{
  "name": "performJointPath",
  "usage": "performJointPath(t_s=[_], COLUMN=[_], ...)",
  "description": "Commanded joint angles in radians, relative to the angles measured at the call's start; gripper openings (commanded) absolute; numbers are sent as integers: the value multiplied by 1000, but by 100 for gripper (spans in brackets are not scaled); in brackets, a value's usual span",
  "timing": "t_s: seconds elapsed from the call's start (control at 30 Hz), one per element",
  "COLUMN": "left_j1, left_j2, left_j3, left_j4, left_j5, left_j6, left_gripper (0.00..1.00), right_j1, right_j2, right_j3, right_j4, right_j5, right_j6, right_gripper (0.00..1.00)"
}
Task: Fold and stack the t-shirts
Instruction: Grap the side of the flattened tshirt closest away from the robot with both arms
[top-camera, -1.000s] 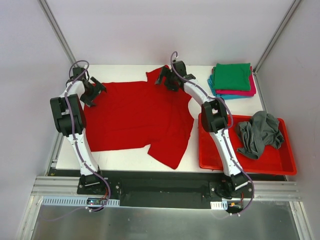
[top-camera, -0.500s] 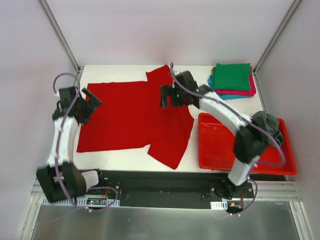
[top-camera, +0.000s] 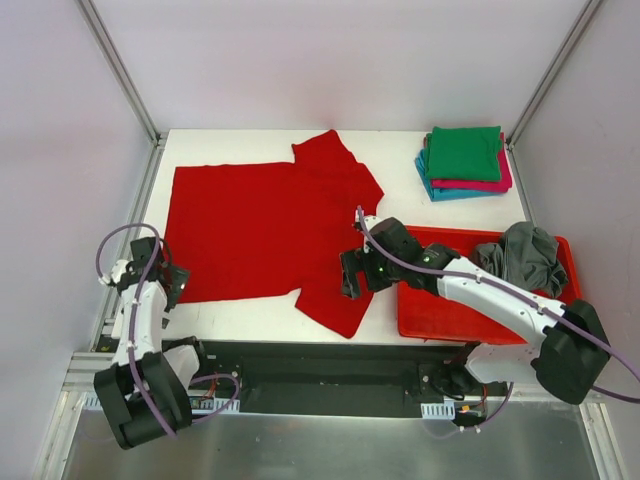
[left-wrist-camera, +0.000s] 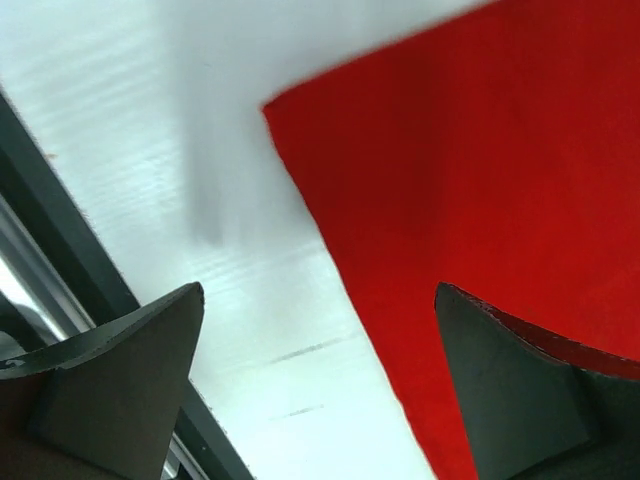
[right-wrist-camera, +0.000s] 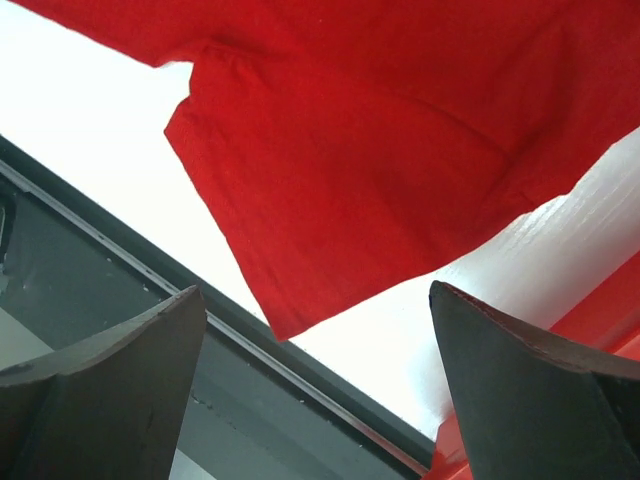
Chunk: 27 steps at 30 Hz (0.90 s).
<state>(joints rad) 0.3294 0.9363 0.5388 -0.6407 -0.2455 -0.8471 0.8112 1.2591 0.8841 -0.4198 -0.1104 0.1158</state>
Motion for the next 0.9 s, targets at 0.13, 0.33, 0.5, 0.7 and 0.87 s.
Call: performJointPath(t_s=[0.13,0.33,0.5,0.7,0.87], left_j1=[264,312,312,312,312], left_j2=[170,271,351,355,315], left_j3=[7,12,30,24,1], left_j4=[152,276,288,296,297], left_j5=[-5,193,225,242,233], left_j6=[72,141,155,166,160], left_gripper=[86,67,51,28,0], right_j1=[26,32,37,43,58], right_j2=[-61,-43,-43,-36,-33], right_j3=[-37,-51,-54,-63,-67], right_j4=[-34,-27,-10,-2,-17], right_j5=[6,5,6,6,17], right_j6=[58,82,90,93,87], right_gripper=[96,96,96,96,96])
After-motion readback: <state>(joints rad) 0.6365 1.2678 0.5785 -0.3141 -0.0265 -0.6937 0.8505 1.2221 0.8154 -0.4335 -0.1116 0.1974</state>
